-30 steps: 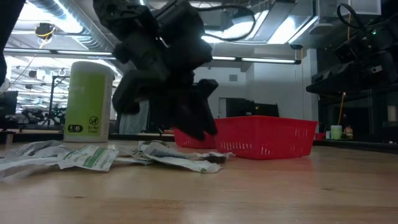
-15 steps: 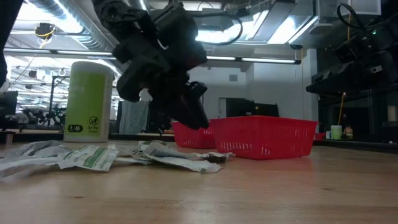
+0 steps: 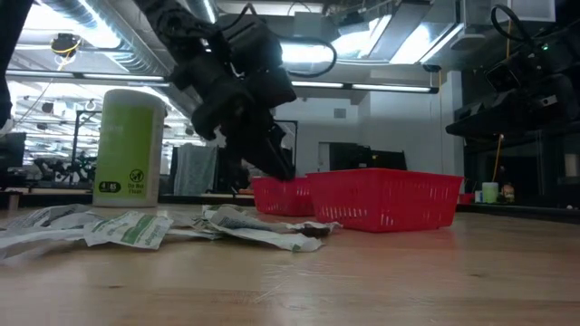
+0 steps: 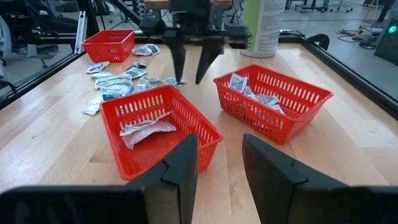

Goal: Pick & Place First Aid Supplies
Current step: Put the gray towelette pad into the red container

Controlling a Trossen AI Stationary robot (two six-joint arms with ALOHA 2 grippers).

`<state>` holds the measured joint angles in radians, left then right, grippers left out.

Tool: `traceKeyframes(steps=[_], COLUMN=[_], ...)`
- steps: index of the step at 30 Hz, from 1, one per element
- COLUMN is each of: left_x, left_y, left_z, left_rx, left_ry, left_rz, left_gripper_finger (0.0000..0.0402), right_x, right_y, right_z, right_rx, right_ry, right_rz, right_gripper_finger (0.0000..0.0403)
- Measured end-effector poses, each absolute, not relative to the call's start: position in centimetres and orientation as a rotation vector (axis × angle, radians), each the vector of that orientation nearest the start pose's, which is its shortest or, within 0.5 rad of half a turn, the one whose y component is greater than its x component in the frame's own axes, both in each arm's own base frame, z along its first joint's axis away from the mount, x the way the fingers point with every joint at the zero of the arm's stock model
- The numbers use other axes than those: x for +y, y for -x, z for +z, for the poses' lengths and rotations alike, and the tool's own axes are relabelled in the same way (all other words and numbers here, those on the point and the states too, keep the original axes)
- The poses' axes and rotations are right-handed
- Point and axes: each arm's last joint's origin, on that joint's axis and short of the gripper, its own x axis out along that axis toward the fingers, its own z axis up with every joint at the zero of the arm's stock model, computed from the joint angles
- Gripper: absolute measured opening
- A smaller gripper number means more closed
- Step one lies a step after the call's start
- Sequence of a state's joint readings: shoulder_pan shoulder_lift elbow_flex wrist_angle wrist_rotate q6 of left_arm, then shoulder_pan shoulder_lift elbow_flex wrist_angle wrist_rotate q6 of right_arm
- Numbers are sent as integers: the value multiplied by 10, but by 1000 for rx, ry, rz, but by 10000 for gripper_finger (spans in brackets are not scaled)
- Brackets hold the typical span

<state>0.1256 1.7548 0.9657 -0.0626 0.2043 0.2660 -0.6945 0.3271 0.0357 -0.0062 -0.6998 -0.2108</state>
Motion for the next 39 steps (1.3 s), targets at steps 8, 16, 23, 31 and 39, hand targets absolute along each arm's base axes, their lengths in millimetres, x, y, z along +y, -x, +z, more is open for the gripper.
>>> traceKeyframes(steps=[8,16,23,31,39], left_x=[42,39,39,35,-3], left_y=[-342,-340,-341,-344,-346], left_z=[161,160,160,162,163], left_rx=[833,857,847,807,816], left_ry=[-121,-144,-171,-109,-133], left_rz=[-182,-204,-222,-247,-246], left_gripper_finger=[148,146,145,140,132], right_x=[-55,-55,-55,-55,-55], right_y=[-95,-95,-95,-95,-95], right_z=[149,149,149,149,149], right_rx=[226,226,226,226,226], right_ry=[19,19,19,19,19], right_rz=[29,29,29,30,29], right_gripper_finger=[126,126,126,126,126])
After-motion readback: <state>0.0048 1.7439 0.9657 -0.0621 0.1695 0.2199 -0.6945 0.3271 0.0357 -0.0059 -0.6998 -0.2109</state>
